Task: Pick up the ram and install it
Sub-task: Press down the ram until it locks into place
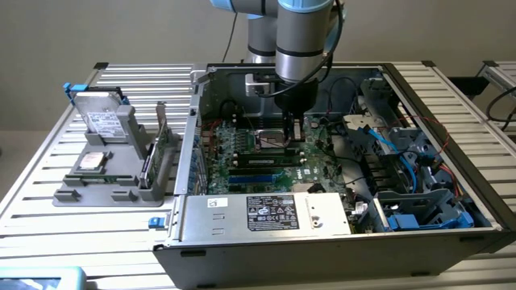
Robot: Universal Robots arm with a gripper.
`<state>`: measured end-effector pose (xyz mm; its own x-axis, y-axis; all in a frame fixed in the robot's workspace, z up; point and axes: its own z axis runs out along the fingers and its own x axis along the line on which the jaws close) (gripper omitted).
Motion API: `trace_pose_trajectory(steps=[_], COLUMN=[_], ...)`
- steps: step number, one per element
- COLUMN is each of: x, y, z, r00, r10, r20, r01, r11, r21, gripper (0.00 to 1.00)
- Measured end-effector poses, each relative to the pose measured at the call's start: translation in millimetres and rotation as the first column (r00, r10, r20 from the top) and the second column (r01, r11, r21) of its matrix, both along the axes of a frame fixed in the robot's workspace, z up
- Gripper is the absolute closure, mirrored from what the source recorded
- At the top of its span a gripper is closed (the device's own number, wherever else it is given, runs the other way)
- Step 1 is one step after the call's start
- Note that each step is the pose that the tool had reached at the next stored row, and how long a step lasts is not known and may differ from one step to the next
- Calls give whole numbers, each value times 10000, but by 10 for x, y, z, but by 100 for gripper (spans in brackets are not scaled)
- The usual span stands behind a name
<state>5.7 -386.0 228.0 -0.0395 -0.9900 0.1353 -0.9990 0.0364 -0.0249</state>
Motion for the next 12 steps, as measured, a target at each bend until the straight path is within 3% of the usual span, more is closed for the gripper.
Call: trace_pose_trajectory(steps=[4, 12], x=[-43, -305], y=[-2, -8], z=[159, 173], r00=[10000, 10000], r10=[0, 0], r20=[-3, -3], r01=[0, 0], r11=[10000, 10000], r21=[-7, 87], gripper=[89, 89])
